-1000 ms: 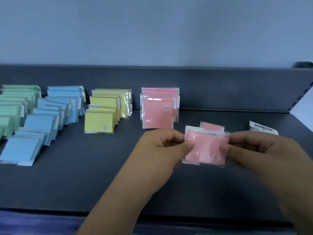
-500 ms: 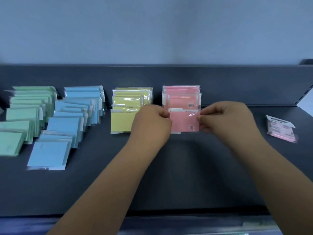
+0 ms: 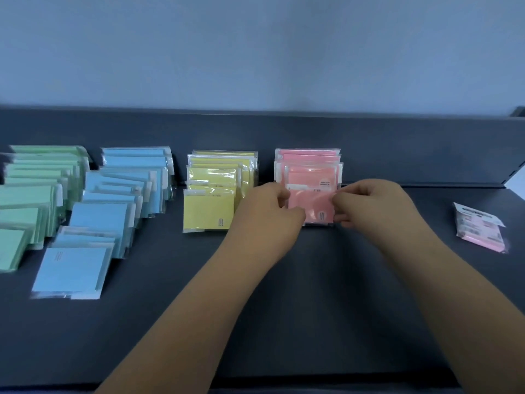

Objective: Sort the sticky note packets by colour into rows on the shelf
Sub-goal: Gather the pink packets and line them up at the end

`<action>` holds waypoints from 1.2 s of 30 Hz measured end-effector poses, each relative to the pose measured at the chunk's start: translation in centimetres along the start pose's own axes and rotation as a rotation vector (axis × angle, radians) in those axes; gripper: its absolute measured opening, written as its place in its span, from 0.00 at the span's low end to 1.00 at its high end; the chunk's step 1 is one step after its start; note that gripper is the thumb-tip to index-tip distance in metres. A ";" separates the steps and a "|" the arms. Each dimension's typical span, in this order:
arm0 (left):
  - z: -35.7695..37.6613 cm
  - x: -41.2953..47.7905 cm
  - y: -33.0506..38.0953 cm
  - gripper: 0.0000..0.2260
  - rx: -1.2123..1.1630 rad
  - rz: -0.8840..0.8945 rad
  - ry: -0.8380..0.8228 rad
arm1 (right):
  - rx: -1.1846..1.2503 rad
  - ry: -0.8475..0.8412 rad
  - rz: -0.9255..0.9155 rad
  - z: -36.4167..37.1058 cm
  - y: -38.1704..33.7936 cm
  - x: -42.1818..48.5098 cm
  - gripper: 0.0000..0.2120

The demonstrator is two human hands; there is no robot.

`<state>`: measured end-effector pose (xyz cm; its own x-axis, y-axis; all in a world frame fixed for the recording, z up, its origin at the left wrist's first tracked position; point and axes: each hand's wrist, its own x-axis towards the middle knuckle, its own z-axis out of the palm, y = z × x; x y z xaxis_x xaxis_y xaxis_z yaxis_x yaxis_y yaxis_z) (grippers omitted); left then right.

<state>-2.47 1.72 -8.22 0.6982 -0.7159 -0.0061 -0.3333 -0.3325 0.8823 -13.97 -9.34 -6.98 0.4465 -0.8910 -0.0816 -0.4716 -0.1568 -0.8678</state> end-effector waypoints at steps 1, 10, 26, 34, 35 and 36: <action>0.1 0.0 -0.1 0.14 -0.002 -0.001 -0.003 | -0.013 0.000 -0.005 -0.1 0.1 0.1 0.11; 0.3 0.2 -0.7 0.12 -0.035 -0.086 -0.015 | -0.007 0.045 -0.016 -0.4 1.3 0.8 0.13; -1.4 -1.7 1.5 0.09 0.249 0.045 0.002 | 0.089 0.126 0.031 -9.2 3.5 -1.2 0.05; 3.4 -6.1 7.2 0.11 0.306 0.077 -0.256 | -0.040 0.092 0.019 -15.0 8.3 -1.1 0.06; 4.7 -5.9 7.7 0.11 0.326 0.073 -0.272 | -0.038 0.057 0.012 -15.5 8.5 -0.9 0.07; 6.1 -5.8 8.3 0.11 0.361 0.063 -0.274 | -0.035 0.015 0.008 -16.0 8.9 -0.6 0.08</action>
<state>-13.14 -0.66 -3.73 0.4923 -0.8614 -0.1248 -0.6031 -0.4410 0.6647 -30.62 -17.04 -6.79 0.4313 -0.8986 -0.0808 -0.5014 -0.1643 -0.8495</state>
